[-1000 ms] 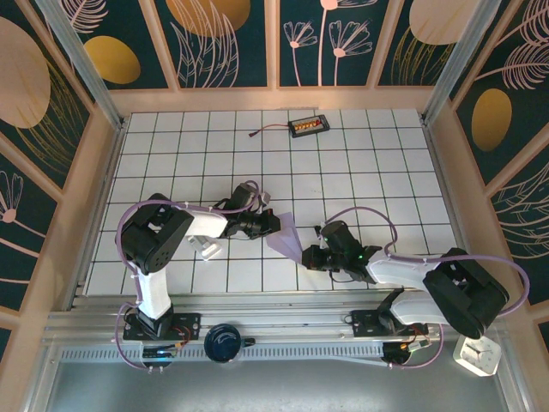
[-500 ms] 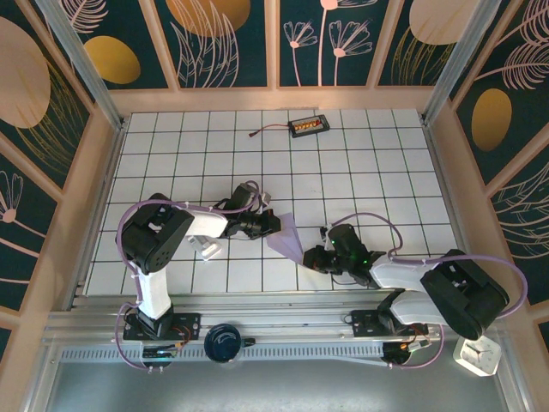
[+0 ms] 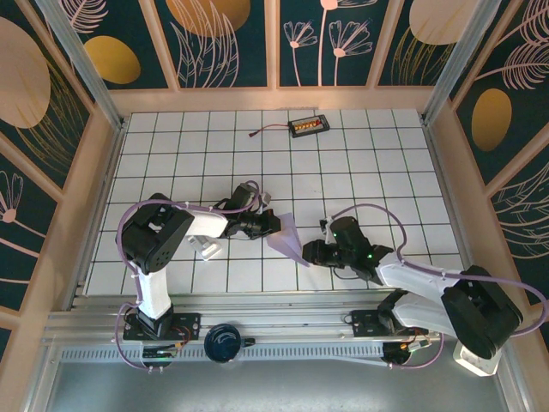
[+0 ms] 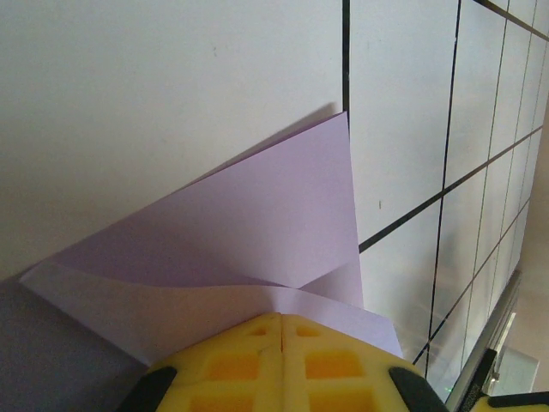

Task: Fold a paper plane with a square sheet of paper (pick it up from the middle)
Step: Fourth fold the wing at the center of the table.

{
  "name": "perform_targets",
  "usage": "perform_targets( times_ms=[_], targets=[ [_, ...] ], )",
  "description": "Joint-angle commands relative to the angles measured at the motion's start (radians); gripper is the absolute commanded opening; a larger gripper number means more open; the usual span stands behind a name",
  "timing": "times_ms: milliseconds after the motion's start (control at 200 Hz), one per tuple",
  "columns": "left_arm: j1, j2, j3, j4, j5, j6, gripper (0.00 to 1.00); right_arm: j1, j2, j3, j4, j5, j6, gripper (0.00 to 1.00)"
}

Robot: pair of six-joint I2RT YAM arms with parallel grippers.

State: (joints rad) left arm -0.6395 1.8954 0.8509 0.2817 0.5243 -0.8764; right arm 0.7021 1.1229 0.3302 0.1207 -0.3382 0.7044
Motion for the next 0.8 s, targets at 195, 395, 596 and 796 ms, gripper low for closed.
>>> perform_targets(
  times_ms=[195,395,596,796],
  targets=[
    [0.009,0.036,0.002,-0.033,-0.023,0.027,0.05,0.05,0.12,0.115,-0.038,-0.021,-0.094,0.16],
    [0.009,0.03,0.003,-0.037,-0.023,0.029,0.05,0.046,0.177,0.114,-0.034,-0.041,-0.102,0.13],
    [0.009,0.033,0.003,-0.039,-0.022,0.03,0.05,0.031,0.189,0.095,-0.047,-0.052,-0.113,0.11],
    [0.008,0.035,0.009,-0.039,-0.02,0.031,0.05,0.011,0.204,0.085,-0.039,-0.068,-0.128,0.1]
  ],
)
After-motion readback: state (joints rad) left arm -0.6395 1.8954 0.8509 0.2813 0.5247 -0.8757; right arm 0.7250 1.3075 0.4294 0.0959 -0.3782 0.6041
